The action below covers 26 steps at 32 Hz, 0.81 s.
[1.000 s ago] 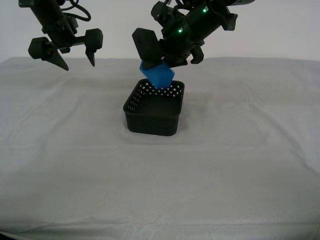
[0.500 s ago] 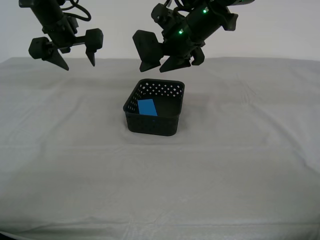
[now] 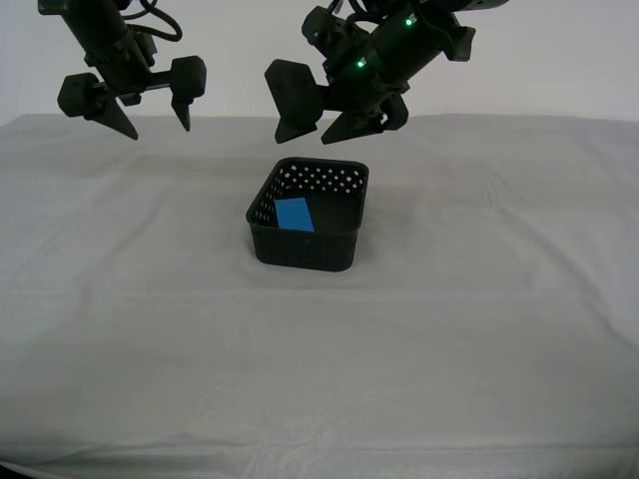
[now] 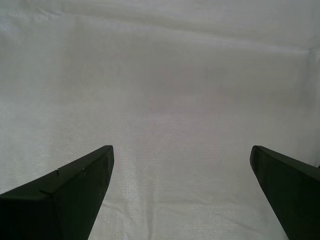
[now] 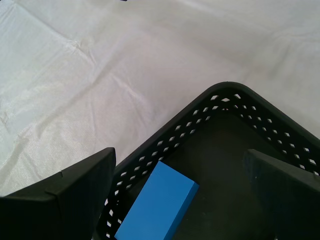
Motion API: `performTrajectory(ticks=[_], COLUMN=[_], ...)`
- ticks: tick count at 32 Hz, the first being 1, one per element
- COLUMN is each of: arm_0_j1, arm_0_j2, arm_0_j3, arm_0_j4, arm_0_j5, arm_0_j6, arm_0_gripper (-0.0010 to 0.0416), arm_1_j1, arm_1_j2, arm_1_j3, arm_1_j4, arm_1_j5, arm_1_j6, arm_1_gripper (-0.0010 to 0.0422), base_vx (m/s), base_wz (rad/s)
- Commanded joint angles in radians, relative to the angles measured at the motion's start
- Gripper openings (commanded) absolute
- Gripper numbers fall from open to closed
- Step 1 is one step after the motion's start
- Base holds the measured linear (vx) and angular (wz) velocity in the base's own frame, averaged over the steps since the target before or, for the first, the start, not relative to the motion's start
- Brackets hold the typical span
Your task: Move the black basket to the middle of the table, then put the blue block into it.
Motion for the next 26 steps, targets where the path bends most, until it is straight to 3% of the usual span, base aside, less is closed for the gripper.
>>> performTrajectory(ticks=[1, 26], arm_0_j1=[0.001, 0.001], arm_0_j2=[0.000, 0.000], arm_0_j3=[0.001, 0.001], arm_0_j4=[0.003, 0.003], arm_0_j5=[0.001, 0.001], arm_0_j6=[0.002, 0.002], arm_0_gripper=[0.0357, 0.0358], arm_1_j1=[0.000, 0.000], arm_1_j2=[0.000, 0.000], arm_1_j3=[0.000, 0.000], arm_1_j4=[0.000, 0.000], arm_1_j5=[-0.001, -0.001], arm_1_j6=[0.002, 0.002], arm_1_gripper=[0.0378, 0.0378], base_vx=[0.000, 0.000], base_wz=[0.000, 0.000])
